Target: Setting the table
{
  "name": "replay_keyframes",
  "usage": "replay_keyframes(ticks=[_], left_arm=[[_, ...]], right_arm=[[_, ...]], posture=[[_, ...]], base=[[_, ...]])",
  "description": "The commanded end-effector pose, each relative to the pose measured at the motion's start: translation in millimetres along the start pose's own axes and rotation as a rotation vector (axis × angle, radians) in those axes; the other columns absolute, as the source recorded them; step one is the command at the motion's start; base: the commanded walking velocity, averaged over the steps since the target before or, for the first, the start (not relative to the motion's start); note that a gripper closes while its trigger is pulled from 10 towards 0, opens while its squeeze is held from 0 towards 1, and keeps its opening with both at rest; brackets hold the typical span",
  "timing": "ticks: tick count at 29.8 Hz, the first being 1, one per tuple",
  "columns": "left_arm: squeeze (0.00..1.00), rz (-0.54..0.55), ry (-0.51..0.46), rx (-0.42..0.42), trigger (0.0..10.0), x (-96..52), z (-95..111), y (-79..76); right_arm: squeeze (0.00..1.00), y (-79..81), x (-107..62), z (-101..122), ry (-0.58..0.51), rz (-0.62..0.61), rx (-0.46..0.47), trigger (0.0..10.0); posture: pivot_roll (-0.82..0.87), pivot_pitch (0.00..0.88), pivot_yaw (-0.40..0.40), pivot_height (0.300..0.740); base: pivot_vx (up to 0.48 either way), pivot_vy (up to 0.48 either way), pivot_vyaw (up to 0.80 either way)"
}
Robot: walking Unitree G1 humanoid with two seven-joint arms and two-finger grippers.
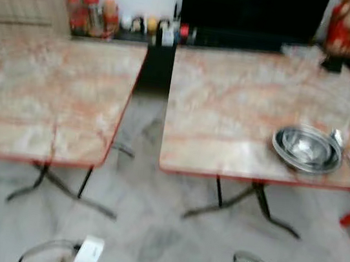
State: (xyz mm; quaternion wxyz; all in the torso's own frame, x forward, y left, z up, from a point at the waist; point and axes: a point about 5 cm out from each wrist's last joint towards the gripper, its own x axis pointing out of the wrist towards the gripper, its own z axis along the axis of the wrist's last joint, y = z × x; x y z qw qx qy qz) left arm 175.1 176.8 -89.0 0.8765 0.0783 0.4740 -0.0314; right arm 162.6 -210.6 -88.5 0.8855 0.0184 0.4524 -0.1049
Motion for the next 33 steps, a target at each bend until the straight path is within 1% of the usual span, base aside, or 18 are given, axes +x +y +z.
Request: replay_keyframes(ticks=[1,7,10,11,14,16,19,22,24,28,29,30,33], left_arm=[[0.0,0.01,-0.021,-0.021,10.0,0.6,5.5,3.0],[0.0,0.007,-0.019,-0.017,10.0,0.7,5.4,1.5],[0.0,0.006,-0.018,-0.014,10.0,0.8,5.4,1.0],[0.0,0.008,-0.016,-0.01,10.0,0.8,5.6,1.3],[0.0,0.012,-0.011,-0.002,10.0,1.0,5.9,2.0],[0.0,0.012,-0.014,-0.003,10.0,1.1,6.5,2.1],[0.0,0.013,-0.014,-0.006,10.0,1.1,7.0,2.7],[0.0,0.015,-0.014,-0.006,10.0,1.2,7.3,3.1],[0.0,0.016,-0.013,-0.008,10.0,1.2,7.7,3.3],[0.0,0.017,-0.013,-0.01,10.0,1.2,7.6,3.4],[0.0,0.017,-0.013,-0.011,10.0,1.2,7.4,3.6],[0.0,0.017,-0.013,-0.012,10.0,1.1,7.2,3.6],[0.0,0.018,-0.011,-0.012,10.0,1.1,6.6,3.8]], right_arm=[[0.0,0.4,0.9,4.1,-0.007,0.005,-0.007,10.0],[0.0,1.8,1.8,8.5,-0.018,0.025,-0.014,10.0],[0.0,3.3,2.0,9.1,-0.015,0.037,-0.034,10.0],[0.0,4.7,2.2,8.8,-0.007,0.046,-0.058,10.0],[0.0,6.7,2.2,9.4,-0.011,0.062,-0.069,10.0],[0.0,6.9,2.1,10.3,-0.023,0.062,-0.064,10.0],[0.0,6.4,1.9,8.2,-0.012,0.051,-0.028,10.0],[0.0,6.1,1.7,6.8,-0.006,0.051,-0.04,10.0],[0.0,5.8,1.4,5.3,-0.001,0.053,-0.077,10.0],[0.0,5.6,1.2,4.7,-0.002,0.05,-0.064,10.0],[0.0,5.5,1.2,4.7,-0.004,0.044,-0.031,10.0],[0.0,5.4,1.3,4.3,0.001,0.041,-0.02,10.0],[0.0,6.5,1.4,5.0,-0.001,0.047,-0.033,10.0]], posture=[[-0.12,0.0,0.025,0.74],[-0.12,0.0,0.02,0.74],[-0.12,0.0,0.017,0.74],[-0.12,0.0,0.017,0.74],[-0.12,0.0,0.018,0.74],[-0.12,0.0,0.019,0.74],[-0.12,0.0,0.02,0.74],[-0.12,0.0,0.019,0.74],[-0.12,0.0,0.021,0.74],[-0.12,0.0,0.019,0.74],[-0.12,0.0,0.02,0.74],[-0.12,0.0,0.021,0.74],[-0.12,0.0,0.023,0.74]], base=[[0.0,0.0,0.0],[0.0,0.0,0.0],[0.0,0.0,0.0],[0.0,0.0,0.0],[0.0,0.0,0.0],[0.255,0.0,0.6],[0.281,0.0,0.34],[0.304,0.0,0.0],[0.317,0.0,0.26],[0.322,0.0,0.55],[0.36,0.0,0.0],[0.36,0.0,0.0],[0.368,0.0,0.0]])
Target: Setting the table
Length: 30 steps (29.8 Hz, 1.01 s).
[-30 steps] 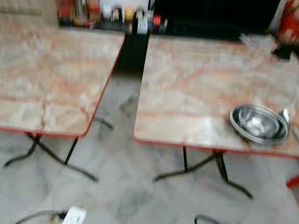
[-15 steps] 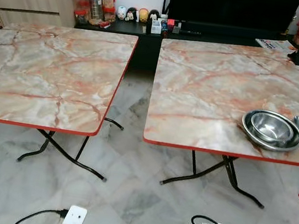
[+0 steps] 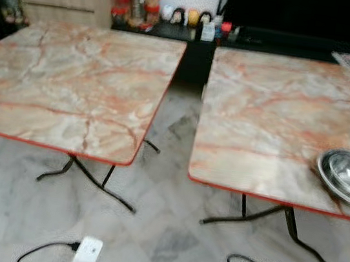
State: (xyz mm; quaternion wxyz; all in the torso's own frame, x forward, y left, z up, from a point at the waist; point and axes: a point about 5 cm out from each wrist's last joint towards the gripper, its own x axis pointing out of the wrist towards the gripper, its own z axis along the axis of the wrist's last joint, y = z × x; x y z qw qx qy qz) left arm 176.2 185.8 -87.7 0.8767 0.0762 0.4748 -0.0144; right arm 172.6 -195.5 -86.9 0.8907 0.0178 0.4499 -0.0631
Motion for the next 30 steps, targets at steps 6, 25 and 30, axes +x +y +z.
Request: replay_keyframes(ticks=[6,25,30], left_arm=[[0.0,-0.01,-0.017,0.007,10.0,1.3,7.3,-5.5],[0.0,-0.024,-0.022,0.001,10.0,1.4,7.9,-7.4],[0.0,-0.026,-0.024,-0.003,10.0,1.5,8.5,-8.2]], right_arm=[[0.0,-7.5,-0.8,-1.4,0.004,-0.019,-0.007,10.0],[0.0,-10.2,-1.4,-5.0,0.026,-0.041,0.004,10.0],[0.0,-9.8,-1.1,-4.3,0.029,-0.046,0.008,10.0]], posture=[[-0.12,0.0,0.025,0.74],[-0.12,0.0,0.024,0.74],[-0.11,0.0,0.021,0.74]], base=[[0.389,-0.123,0.0],[0.344,-0.303,-0.08],[0.255,-0.349,0.0]])
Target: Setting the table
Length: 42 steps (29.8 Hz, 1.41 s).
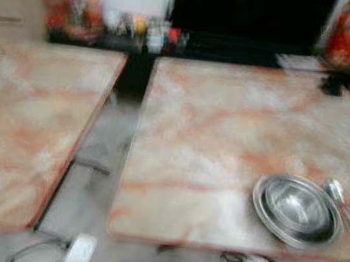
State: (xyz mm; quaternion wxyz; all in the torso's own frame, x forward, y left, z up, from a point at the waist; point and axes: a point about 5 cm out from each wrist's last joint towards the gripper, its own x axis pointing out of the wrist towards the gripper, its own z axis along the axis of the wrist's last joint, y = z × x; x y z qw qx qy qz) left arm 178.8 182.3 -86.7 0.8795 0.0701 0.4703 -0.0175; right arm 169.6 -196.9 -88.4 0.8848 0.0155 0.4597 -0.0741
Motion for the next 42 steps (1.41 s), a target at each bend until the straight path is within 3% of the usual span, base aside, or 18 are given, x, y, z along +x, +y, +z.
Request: replay_keyframes(ticks=[1,42], left_arm=[[0.0,-0.016,-0.013,0.005,10.0,1.0,5.2,-5.1],[0.0,-0.014,-0.016,-0.012,10.0,0.8,5.0,-3.2]], right_arm=[[0.0,-8.0,-0.5,-1.1,0.006,-0.023,0.003,10.0],[0.0,-5.1,-0.9,-5.3,0.027,-0.015,-0.004,10.0]], posture=[[-0.11,0.0,0.021,0.74],[-0.11,0.0,0.022,0.74]], base=[[0.247,-0.341,0.0],[-0.02,-0.017,0.0]])
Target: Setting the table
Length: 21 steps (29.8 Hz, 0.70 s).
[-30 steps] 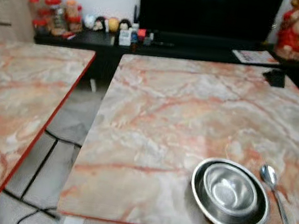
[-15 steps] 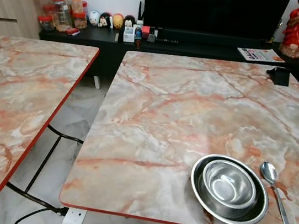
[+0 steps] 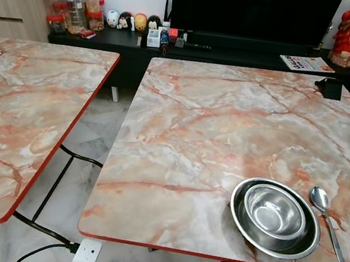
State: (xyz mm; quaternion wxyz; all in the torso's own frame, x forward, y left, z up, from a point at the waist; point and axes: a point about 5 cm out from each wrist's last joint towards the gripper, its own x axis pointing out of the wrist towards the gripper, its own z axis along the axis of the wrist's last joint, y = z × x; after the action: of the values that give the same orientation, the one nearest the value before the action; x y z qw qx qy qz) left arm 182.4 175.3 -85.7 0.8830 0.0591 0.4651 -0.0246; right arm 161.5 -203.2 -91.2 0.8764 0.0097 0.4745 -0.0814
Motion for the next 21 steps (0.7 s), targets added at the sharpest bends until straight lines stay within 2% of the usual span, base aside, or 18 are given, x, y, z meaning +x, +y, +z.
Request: replay_keyframes(ticks=[1,6,10,21], left_arm=[[0.0,0.011,-0.001,0.008,10.0,-0.1,0.5,3.5],[0.0,0.01,-0.002,0.002,10.0,-0.1,0.7,3.9],[0.0,0.009,-0.002,-0.001,10.0,0.0,1.0,3.8],[0.0,0.011,0.0,0.01,10.0,0.0,1.1,5.2]], right_arm=[[0.0,2.1,0.4,2.2,-0.005,0.005,0.001,10.0],[0.0,2.7,0.5,2.4,-0.005,0.005,0.003,10.0],[0.0,3.5,0.6,3.2,-0.007,0.007,0.003,10.0],[0.0,4.0,0.6,2.6,-0.005,0.007,0.006,10.0]], posture=[[-0.11,0.0,0.022,0.74],[-0.11,0.0,0.024,0.74],[-0.11,0.0,0.025,0.74],[-0.1,0.0,0.027,0.74]], base=[[0.0,0.0,0.0],[0.0,0.0,0.0],[-0.416,0.0,0.0],[0.0,0.0,0.0]])
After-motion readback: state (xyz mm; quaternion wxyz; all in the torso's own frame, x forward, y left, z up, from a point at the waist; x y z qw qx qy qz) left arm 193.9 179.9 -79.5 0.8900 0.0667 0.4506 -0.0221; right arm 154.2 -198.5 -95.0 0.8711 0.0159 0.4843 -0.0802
